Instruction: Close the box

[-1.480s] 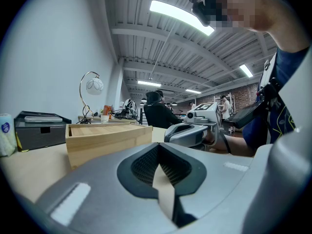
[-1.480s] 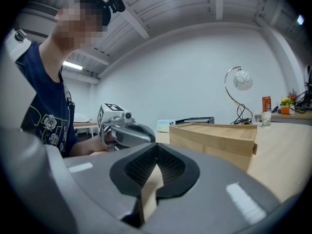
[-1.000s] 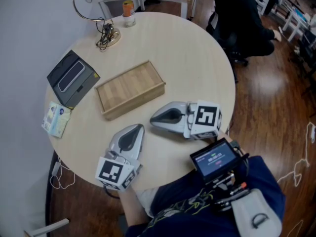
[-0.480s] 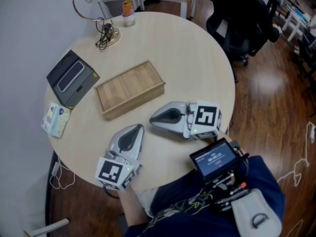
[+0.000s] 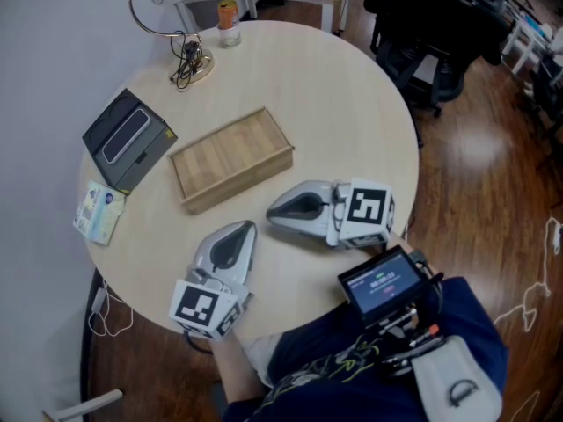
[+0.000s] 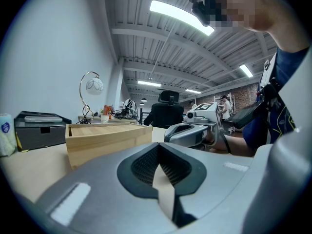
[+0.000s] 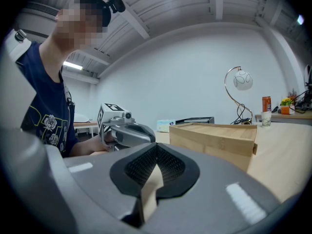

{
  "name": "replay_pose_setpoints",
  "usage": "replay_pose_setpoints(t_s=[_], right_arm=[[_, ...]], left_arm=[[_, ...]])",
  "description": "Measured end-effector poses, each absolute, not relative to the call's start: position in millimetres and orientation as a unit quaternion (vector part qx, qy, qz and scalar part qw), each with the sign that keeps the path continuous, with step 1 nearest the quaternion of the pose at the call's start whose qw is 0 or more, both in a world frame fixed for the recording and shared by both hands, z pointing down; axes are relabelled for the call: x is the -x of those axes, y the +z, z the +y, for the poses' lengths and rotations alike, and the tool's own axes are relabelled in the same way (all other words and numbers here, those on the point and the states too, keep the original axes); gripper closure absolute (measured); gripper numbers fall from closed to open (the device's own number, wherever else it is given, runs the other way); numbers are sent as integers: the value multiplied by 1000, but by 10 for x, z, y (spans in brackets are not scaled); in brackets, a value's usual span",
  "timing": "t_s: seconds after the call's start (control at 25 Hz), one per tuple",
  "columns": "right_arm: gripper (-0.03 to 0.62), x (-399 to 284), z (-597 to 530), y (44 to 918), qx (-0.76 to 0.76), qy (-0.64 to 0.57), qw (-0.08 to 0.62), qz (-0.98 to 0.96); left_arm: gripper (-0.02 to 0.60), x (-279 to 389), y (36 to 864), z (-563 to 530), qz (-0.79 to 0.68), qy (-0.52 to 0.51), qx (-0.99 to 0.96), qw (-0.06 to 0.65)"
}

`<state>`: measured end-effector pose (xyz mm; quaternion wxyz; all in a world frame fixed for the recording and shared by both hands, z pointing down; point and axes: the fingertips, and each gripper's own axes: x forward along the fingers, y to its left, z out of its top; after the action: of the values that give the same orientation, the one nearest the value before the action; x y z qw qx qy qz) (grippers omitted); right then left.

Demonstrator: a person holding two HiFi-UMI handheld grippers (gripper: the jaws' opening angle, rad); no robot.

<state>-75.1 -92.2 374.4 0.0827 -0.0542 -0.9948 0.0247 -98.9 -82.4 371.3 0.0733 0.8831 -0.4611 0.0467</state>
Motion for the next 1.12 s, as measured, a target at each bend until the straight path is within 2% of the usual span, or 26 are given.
replay_pose_setpoints(t_s=[1.12], right_arm=[[594, 749, -917, 3747, 55, 23, 83, -995]], left_arm=[[581, 988, 3715, -819, -461, 47, -883, 74]])
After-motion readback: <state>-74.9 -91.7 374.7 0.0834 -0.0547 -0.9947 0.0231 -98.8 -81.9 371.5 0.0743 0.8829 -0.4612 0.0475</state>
